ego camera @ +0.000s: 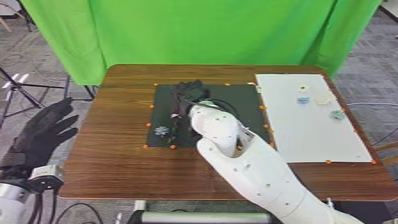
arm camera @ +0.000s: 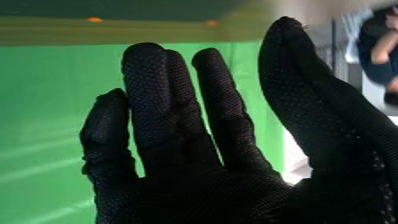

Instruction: Arrange flowers

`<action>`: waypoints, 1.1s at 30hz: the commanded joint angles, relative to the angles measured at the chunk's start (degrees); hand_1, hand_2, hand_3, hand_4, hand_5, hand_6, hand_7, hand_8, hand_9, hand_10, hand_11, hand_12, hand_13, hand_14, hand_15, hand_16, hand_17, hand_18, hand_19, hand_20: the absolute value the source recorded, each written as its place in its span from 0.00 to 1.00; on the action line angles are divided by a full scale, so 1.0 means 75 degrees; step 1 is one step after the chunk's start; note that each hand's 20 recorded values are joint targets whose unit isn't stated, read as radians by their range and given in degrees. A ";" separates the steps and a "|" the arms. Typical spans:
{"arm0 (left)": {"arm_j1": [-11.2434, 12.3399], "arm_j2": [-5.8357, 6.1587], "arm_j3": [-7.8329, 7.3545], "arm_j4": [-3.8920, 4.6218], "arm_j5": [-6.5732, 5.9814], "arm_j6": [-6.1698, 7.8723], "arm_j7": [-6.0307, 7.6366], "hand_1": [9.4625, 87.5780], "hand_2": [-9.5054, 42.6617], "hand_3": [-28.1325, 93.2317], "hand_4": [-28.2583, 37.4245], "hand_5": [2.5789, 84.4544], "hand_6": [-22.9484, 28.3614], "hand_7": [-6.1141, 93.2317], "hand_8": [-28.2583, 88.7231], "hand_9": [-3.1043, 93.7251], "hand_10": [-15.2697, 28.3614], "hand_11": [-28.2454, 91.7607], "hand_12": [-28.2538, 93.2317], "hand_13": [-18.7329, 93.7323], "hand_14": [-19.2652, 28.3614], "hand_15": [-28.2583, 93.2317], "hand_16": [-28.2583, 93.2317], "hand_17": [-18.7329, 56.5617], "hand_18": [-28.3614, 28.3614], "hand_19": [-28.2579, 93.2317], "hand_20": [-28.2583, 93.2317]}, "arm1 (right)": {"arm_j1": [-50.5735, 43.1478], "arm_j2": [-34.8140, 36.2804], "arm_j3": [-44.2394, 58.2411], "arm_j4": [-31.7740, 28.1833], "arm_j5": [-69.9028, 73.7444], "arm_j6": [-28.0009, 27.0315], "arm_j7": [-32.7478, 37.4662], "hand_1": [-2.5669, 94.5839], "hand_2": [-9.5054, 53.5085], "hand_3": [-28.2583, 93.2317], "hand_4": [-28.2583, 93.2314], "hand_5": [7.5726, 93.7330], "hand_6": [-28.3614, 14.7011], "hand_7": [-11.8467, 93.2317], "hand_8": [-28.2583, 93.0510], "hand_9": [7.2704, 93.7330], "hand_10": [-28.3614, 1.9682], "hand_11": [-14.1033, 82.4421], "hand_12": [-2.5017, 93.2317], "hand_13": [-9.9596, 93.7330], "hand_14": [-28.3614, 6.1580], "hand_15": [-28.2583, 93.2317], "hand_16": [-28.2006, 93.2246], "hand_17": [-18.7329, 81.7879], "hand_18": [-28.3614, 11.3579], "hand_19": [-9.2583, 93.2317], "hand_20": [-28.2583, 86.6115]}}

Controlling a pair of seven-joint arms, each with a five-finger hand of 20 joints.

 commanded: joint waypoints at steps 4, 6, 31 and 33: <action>0.0325 -0.0366 -0.0098 -0.0176 0.0037 0.0078 0.0163 0.19 0.09 0.80 0.02 0.20 0.46 0.30 0.14 0.21 0.55 0.32 0.41 0.28 0.65 0.39 0.29 0.10 0.82 0.52 0.31 | -0.0025 0.2161 0.1492 -0.0540 0.0566 0.0685 0.0745 0.35 0.00 0.96 0.00 0.30 0.52 0.44 0.11 0.32 0.40 0.45 0.30 0.48 0.49 0.69 0.37 0.31 0.23 0.76 0.66; 0.0359 -0.0397 -0.0115 -0.0194 0.0043 0.0094 0.0159 0.19 0.09 0.80 0.02 0.20 0.46 0.30 0.14 0.21 0.54 0.32 0.41 0.28 0.65 0.39 0.28 0.10 0.82 0.52 0.31 | -0.0192 0.2621 0.1802 -0.0369 0.0638 0.0624 0.1045 0.35 0.00 0.95 0.00 0.28 0.51 0.42 0.12 0.30 0.38 0.42 0.29 0.46 0.48 0.63 0.37 0.29 0.22 0.72 0.62; 0.0356 -0.0514 -0.0088 -0.0188 0.0046 0.0127 0.0255 0.19 0.09 0.80 0.02 0.21 0.46 0.30 0.14 0.21 0.55 0.32 0.41 0.28 0.65 0.39 0.28 0.10 0.82 0.52 0.31 | -0.3368 0.4230 0.4881 -0.0556 0.1112 0.0888 0.2121 0.33 0.00 0.94 0.00 0.24 0.48 0.35 0.14 0.30 0.44 0.33 0.27 0.48 0.51 0.41 0.42 0.23 0.19 0.61 0.45; 0.0359 -0.0507 -0.0084 -0.0180 0.0042 0.0124 0.0261 0.19 0.09 0.80 0.02 0.21 0.46 0.30 0.14 0.21 0.55 0.32 0.41 0.28 0.65 0.39 0.28 0.10 0.82 0.52 0.31 | -0.3345 0.4228 0.4832 -0.0377 0.1025 0.1005 0.2023 0.34 0.00 0.94 0.00 0.25 0.49 0.36 0.14 0.31 0.45 0.34 0.27 0.49 0.54 0.42 0.41 0.23 0.20 0.61 0.45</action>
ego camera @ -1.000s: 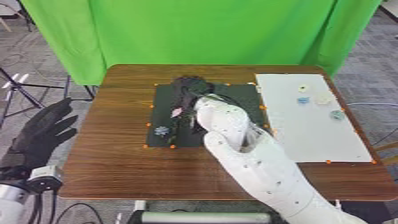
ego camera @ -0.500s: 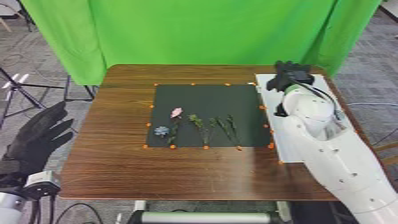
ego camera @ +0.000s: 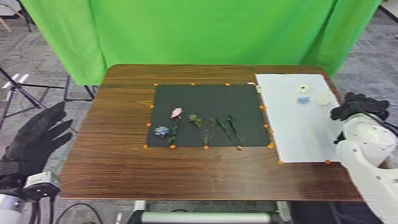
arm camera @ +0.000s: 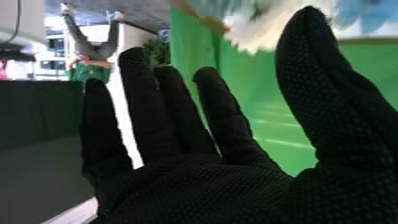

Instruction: Arrange flowers

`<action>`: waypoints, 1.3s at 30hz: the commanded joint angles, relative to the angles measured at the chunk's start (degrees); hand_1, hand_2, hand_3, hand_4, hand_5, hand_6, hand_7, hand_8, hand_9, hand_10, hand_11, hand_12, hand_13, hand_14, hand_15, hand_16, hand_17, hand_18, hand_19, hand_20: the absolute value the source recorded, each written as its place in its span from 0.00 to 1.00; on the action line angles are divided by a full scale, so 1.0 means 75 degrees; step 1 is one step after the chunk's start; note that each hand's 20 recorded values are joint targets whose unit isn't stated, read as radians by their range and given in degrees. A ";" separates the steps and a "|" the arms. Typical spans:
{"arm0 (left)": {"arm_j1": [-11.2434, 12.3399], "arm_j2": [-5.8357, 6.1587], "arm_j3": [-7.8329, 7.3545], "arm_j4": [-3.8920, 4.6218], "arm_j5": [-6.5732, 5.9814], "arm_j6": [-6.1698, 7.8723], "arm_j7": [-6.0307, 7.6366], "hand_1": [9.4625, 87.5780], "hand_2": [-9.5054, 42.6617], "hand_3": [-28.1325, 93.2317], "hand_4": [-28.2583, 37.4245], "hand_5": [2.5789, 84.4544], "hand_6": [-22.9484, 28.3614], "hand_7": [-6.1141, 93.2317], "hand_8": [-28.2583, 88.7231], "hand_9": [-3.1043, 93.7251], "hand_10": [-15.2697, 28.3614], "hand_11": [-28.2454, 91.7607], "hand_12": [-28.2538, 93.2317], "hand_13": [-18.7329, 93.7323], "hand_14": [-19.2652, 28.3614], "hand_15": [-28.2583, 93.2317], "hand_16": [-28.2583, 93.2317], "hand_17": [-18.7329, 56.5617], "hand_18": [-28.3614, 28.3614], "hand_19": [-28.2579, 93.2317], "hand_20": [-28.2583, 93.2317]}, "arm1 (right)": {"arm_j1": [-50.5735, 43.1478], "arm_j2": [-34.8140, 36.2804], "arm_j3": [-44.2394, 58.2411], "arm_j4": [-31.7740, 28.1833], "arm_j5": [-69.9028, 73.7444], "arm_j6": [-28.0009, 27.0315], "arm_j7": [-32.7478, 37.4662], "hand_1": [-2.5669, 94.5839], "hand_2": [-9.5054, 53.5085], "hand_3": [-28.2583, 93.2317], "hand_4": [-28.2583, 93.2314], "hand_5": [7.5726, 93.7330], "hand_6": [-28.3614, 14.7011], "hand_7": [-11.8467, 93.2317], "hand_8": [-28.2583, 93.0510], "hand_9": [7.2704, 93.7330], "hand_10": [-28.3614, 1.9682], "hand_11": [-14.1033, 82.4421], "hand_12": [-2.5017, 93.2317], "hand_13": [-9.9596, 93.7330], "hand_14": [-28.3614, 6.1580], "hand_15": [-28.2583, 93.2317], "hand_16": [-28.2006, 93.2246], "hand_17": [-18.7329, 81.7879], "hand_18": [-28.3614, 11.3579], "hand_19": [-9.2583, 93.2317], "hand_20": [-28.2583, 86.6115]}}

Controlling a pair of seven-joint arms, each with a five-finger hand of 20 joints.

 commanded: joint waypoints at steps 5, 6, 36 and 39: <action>0.0063 -0.0007 0.0023 -0.0013 0.0011 0.0069 0.0032 0.19 0.09 0.80 0.02 0.21 0.46 0.30 0.14 0.21 0.55 0.32 0.41 0.28 0.65 0.39 0.28 0.10 0.82 0.52 0.31 | 0.0132 0.0049 -0.0354 0.0821 -0.0117 0.0431 -0.0496 0.34 0.00 0.95 0.00 0.27 0.51 0.37 0.13 0.34 0.47 0.34 0.26 0.52 0.58 0.43 0.41 0.25 0.24 0.63 0.46; 0.0084 -0.0017 0.0020 -0.0021 0.0008 0.0072 0.0039 0.19 0.09 0.80 0.02 0.21 0.46 0.30 0.14 0.21 0.55 0.32 0.41 0.28 0.65 0.39 0.28 0.10 0.82 0.52 0.31 | 0.0195 0.0051 -0.0378 0.0940 -0.0127 0.0499 -0.0567 0.35 0.00 0.95 0.00 0.28 0.52 0.38 0.12 0.35 0.48 0.34 0.25 0.53 0.59 0.43 0.40 0.26 0.25 0.63 0.46; -0.0325 0.0347 0.0163 0.0170 -0.0015 -0.0053 -0.0195 0.19 0.09 0.80 0.01 0.21 0.46 0.30 0.14 0.22 0.55 0.33 0.41 0.28 0.65 0.39 0.28 0.10 0.82 0.52 0.31 | 0.2047 -0.1650 -0.3619 -0.0504 -0.0824 0.2457 -0.3305 0.54 0.00 0.92 0.00 0.70 0.71 0.62 0.24 0.88 0.73 0.41 0.59 0.87 0.77 0.69 0.51 0.47 0.29 0.83 0.63; -0.0258 0.0336 0.0152 0.0143 -0.0013 -0.0070 -0.0168 0.19 0.09 0.80 0.01 0.21 0.46 0.30 0.14 0.21 0.55 0.33 0.41 0.28 0.65 0.39 0.28 0.10 0.82 0.52 0.31 | 0.2182 -0.2015 -0.3934 -0.0461 -0.0913 0.2239 -0.3410 0.53 0.00 0.93 0.00 0.70 0.71 0.62 0.24 0.88 0.73 0.41 0.59 0.87 0.77 0.69 0.51 0.47 0.28 0.82 0.63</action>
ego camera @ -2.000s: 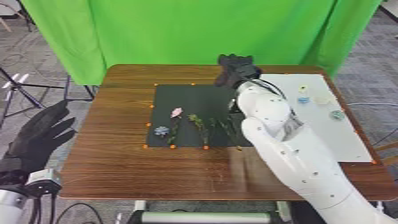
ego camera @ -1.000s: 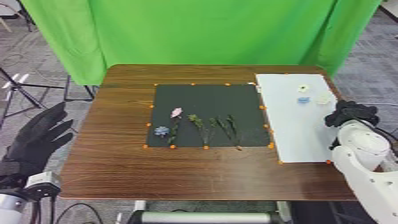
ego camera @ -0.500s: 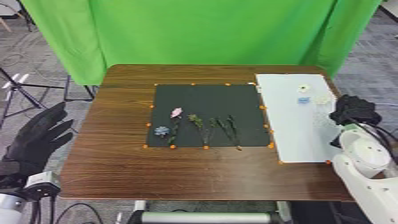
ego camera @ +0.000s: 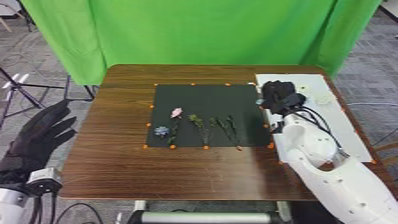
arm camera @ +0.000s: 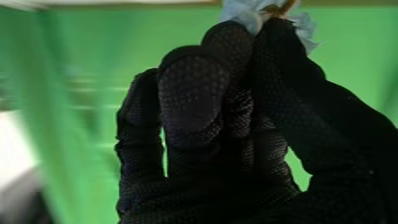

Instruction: Arrange flowers

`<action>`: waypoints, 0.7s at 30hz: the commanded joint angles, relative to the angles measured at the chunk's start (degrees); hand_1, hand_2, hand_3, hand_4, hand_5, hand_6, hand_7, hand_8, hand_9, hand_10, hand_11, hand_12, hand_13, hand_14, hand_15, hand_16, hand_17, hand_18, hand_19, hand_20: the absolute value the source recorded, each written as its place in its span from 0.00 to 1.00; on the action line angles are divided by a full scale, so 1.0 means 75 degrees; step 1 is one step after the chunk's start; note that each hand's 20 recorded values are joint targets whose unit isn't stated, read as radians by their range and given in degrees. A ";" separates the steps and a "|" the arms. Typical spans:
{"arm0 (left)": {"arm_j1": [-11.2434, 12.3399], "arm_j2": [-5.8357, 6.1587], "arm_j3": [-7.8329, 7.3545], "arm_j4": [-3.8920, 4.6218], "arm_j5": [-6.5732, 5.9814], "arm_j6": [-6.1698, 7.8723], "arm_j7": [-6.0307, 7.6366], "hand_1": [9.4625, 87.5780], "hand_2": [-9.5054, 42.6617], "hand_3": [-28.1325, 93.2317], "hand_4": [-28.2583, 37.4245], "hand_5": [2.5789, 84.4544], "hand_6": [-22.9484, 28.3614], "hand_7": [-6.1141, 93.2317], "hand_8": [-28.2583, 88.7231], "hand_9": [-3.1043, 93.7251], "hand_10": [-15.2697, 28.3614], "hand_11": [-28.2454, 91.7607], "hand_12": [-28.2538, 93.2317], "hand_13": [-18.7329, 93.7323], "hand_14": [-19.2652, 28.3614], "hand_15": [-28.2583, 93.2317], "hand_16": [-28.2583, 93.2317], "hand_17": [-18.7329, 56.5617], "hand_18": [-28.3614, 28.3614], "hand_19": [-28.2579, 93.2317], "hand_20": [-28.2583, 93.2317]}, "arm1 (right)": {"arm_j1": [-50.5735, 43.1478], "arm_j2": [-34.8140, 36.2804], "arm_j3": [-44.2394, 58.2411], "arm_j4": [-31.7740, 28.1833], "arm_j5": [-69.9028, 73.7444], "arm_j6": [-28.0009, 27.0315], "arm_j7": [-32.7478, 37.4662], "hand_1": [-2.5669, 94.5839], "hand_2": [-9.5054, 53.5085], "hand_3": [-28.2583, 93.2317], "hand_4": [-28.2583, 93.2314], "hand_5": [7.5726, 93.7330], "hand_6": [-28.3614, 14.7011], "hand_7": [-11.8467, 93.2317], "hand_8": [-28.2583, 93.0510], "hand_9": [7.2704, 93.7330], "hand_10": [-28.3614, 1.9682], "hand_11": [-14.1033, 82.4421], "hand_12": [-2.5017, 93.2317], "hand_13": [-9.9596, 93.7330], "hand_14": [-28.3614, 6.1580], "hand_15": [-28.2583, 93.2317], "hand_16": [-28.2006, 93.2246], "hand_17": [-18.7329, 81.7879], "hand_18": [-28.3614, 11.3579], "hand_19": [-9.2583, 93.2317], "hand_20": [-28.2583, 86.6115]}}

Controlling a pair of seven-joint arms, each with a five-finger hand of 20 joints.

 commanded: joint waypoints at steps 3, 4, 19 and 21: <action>0.0028 0.0029 0.0007 -0.0011 -0.0015 -0.0037 -0.0100 0.19 0.10 0.80 0.01 0.21 0.46 0.30 0.14 0.21 0.55 0.33 0.41 0.28 0.65 0.39 0.28 0.10 0.82 0.52 0.31 | 0.0769 -0.1527 -0.1077 -0.0304 -0.0358 -0.0481 -0.0494 0.53 0.00 0.93 0.01 0.70 0.71 0.62 0.24 0.88 0.72 0.41 0.60 0.87 0.76 0.69 0.52 0.46 0.28 0.82 0.63; 0.0064 0.0054 0.0008 -0.0013 -0.0033 -0.0005 -0.0083 0.19 0.10 0.80 0.01 0.21 0.46 0.30 0.14 0.21 0.55 0.33 0.41 0.28 0.65 0.39 0.28 0.10 0.82 0.52 0.31 | 0.0758 -0.1598 -0.1110 -0.0287 -0.0372 -0.0528 -0.0491 0.53 0.00 0.93 0.01 0.70 0.71 0.62 0.24 0.88 0.71 0.41 0.60 0.86 0.76 0.70 0.52 0.46 0.28 0.82 0.63; 0.0049 -0.0009 0.0070 -0.0025 -0.0007 0.0014 -0.0124 0.19 0.09 0.80 0.01 0.21 0.46 0.30 0.14 0.21 0.55 0.33 0.41 0.28 0.65 0.39 0.28 0.10 0.82 0.52 0.31 | 0.1155 -0.2466 -0.1761 0.0746 -0.0887 -0.0655 -0.0223 0.53 0.00 0.93 0.02 0.69 0.71 0.63 0.24 0.86 0.70 0.43 0.60 0.85 0.75 0.71 0.52 0.45 0.28 0.82 0.64; 0.0004 -0.0023 0.0088 -0.0009 -0.0002 -0.0020 -0.0136 0.19 0.09 0.80 0.01 0.21 0.46 0.30 0.14 0.21 0.55 0.33 0.41 0.28 0.65 0.39 0.28 0.10 0.82 0.52 0.31 | 0.1209 -0.2568 -0.1824 0.0864 -0.0948 -0.0636 -0.0161 0.53 0.00 0.93 0.02 0.69 0.70 0.63 0.24 0.86 0.70 0.43 0.60 0.85 0.75 0.72 0.52 0.45 0.27 0.82 0.64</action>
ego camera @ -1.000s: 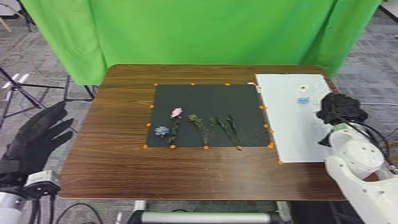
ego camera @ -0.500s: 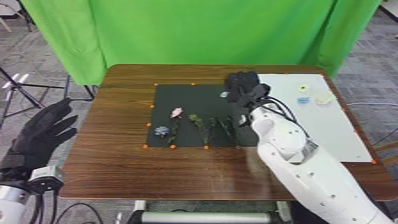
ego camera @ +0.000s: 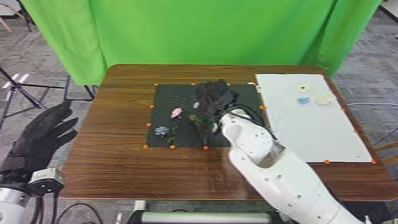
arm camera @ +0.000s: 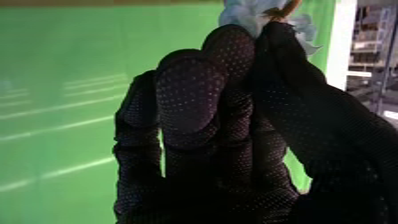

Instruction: Arrange flowers

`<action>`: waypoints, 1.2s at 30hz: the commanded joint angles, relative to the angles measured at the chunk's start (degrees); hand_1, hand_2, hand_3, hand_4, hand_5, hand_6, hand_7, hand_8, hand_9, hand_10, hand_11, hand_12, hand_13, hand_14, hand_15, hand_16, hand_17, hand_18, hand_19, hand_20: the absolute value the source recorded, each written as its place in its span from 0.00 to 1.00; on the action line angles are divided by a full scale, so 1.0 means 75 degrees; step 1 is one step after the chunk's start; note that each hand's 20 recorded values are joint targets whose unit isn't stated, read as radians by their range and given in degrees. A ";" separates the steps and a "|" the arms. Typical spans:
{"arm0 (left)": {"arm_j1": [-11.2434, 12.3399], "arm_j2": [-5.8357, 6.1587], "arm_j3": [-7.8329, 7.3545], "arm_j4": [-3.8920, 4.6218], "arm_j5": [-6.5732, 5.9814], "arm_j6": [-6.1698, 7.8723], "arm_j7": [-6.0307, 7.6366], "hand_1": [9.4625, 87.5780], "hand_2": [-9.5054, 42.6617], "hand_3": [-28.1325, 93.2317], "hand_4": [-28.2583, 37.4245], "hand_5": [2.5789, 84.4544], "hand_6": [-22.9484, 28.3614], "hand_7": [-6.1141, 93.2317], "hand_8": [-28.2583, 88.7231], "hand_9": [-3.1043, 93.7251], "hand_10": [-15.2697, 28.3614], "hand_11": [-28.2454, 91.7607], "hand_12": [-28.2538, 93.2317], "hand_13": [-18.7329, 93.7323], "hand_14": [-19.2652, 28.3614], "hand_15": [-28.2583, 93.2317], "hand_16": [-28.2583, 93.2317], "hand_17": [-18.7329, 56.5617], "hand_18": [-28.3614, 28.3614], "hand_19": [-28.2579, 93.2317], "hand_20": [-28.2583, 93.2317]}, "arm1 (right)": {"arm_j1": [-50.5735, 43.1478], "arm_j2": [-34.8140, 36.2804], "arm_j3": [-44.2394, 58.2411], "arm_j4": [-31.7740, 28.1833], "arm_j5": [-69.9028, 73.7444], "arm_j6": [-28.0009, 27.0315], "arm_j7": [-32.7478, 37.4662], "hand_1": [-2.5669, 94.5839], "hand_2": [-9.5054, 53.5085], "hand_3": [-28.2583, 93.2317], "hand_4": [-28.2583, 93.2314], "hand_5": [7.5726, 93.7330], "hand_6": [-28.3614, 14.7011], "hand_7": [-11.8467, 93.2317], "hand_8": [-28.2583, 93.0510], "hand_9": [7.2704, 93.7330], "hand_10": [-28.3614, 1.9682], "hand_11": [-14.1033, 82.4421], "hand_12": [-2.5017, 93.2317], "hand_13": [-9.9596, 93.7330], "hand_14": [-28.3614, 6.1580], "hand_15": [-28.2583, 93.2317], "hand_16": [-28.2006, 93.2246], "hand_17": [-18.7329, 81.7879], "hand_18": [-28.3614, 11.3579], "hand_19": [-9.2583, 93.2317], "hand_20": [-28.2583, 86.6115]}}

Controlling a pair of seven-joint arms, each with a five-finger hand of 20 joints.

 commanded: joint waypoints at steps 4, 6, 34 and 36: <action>-0.0097 -0.0036 0.0099 0.0017 0.0006 -0.0040 -0.0101 0.19 0.09 0.80 0.01 0.21 0.46 0.30 0.14 0.21 0.55 0.33 0.41 0.28 0.65 0.39 0.28 0.10 0.82 0.52 0.31 | 0.0280 -0.0545 -0.0303 0.0483 -0.0449 0.0041 0.0339 0.53 0.00 0.92 0.02 0.69 0.70 0.64 0.24 0.86 0.70 0.43 0.60 0.84 0.75 0.72 0.52 0.45 0.27 0.82 0.64; -0.0094 -0.0023 0.0112 0.0015 -0.0004 -0.0009 -0.0091 0.19 0.09 0.80 0.01 0.21 0.46 0.30 0.14 0.21 0.55 0.33 0.41 0.28 0.65 0.39 0.28 0.10 0.82 0.52 0.31 | 0.0305 -0.0570 -0.0331 0.0559 -0.0461 0.0014 0.0416 0.52 0.00 0.92 0.01 0.68 0.70 0.64 0.24 0.85 0.70 0.43 0.60 0.84 0.75 0.72 0.52 0.45 0.27 0.82 0.64; -0.0094 -0.0025 0.0091 0.0017 -0.0012 0.0006 -0.0122 0.19 0.10 0.80 0.01 0.21 0.46 0.30 0.14 0.21 0.55 0.33 0.41 0.28 0.65 0.39 0.28 0.10 0.82 0.52 0.31 | 0.0341 -0.0683 -0.0223 0.0885 -0.0781 -0.0458 0.0670 0.45 0.00 0.88 0.00 0.62 0.67 0.61 0.24 0.75 0.67 0.47 0.52 0.78 0.72 0.74 0.47 0.41 0.26 0.80 0.65; -0.0074 -0.0036 0.0076 0.0006 -0.0013 0.0022 -0.0124 0.19 0.10 0.80 0.01 0.21 0.46 0.30 0.14 0.21 0.55 0.33 0.41 0.28 0.65 0.39 0.28 0.10 0.82 0.52 0.31 | 0.0340 -0.0662 -0.0216 0.0847 -0.0778 -0.0527 0.0692 0.45 0.00 0.88 0.00 0.61 0.67 0.60 0.24 0.74 0.67 0.47 0.51 0.77 0.72 0.74 0.47 0.40 0.26 0.80 0.65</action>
